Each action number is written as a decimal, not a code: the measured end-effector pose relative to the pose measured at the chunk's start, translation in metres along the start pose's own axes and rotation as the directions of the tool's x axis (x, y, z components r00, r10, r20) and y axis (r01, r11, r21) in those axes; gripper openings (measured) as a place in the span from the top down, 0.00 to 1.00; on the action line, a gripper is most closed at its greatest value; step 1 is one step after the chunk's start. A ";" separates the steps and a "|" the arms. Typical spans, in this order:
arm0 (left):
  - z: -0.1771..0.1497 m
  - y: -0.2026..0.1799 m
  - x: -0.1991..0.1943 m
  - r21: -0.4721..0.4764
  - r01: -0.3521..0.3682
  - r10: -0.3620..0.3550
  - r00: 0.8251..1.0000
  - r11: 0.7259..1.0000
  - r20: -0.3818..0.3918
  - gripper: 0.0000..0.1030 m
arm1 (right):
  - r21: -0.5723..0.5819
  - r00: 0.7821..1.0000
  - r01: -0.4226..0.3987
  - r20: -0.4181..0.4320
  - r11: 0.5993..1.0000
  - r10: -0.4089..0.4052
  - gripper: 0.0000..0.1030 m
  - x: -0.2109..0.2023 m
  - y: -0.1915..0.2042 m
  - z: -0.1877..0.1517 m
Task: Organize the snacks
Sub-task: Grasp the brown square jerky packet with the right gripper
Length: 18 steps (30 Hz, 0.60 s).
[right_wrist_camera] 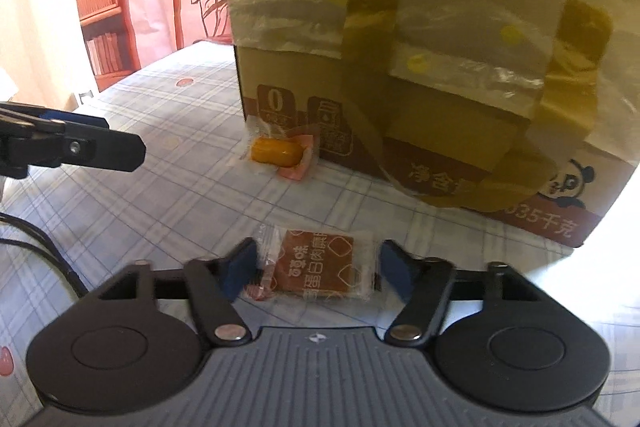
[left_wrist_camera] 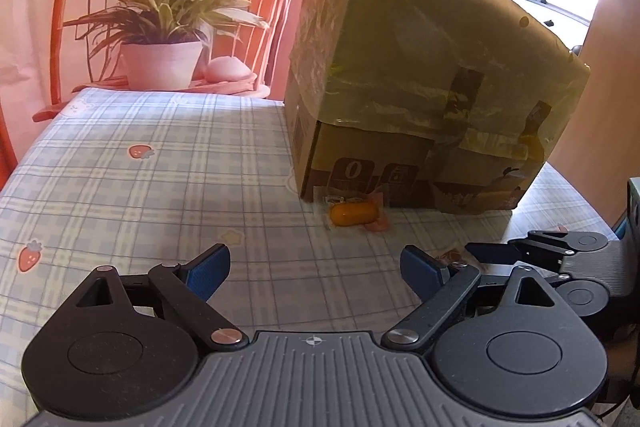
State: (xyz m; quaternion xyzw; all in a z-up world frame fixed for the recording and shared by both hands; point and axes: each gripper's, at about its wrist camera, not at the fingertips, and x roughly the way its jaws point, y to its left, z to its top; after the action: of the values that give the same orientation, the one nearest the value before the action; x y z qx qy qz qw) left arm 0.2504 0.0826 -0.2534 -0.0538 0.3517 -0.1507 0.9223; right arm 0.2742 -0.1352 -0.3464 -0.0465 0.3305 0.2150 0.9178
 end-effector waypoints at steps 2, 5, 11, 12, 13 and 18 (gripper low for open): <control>0.002 -0.002 0.005 0.001 0.010 -0.010 1.000 1.000 -0.007 0.10 | 0.009 1.000 -0.004 0.001 1.000 0.004 0.46 -0.004 -0.007 -0.003; 0.004 -0.008 0.016 0.001 0.022 -0.022 1.000 1.000 -0.019 0.10 | 0.000 1.000 0.010 0.008 1.000 -0.011 0.47 -0.011 -0.016 -0.009; 0.014 -0.023 0.049 0.013 0.020 -0.019 0.999 1.000 -0.027 0.18 | 0.065 0.998 0.044 0.037 0.997 -0.046 0.47 -0.025 -0.039 -0.025; 0.015 -0.026 0.056 0.015 0.011 -0.011 0.999 1.000 -0.031 0.20 | 0.067 0.998 0.044 0.043 0.997 -0.046 0.46 -0.027 -0.040 -0.027; 0.017 -0.027 0.062 0.012 0.006 -0.006 0.999 1.000 -0.034 0.21 | 0.067 0.998 0.045 0.048 0.997 -0.049 0.46 -0.027 -0.039 -0.027; 0.024 -0.026 0.088 -0.033 -0.019 0.017 0.998 0.999 -0.059 0.21 | 0.070 0.997 0.043 0.059 0.997 -0.047 0.46 -0.028 -0.041 -0.030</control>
State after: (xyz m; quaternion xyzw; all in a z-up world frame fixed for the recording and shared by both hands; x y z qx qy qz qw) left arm 0.3222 0.0298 -0.2855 -0.0618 0.3816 -0.1378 0.9119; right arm 0.2549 -0.1888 -0.3541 -0.0160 0.3088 0.1842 0.9330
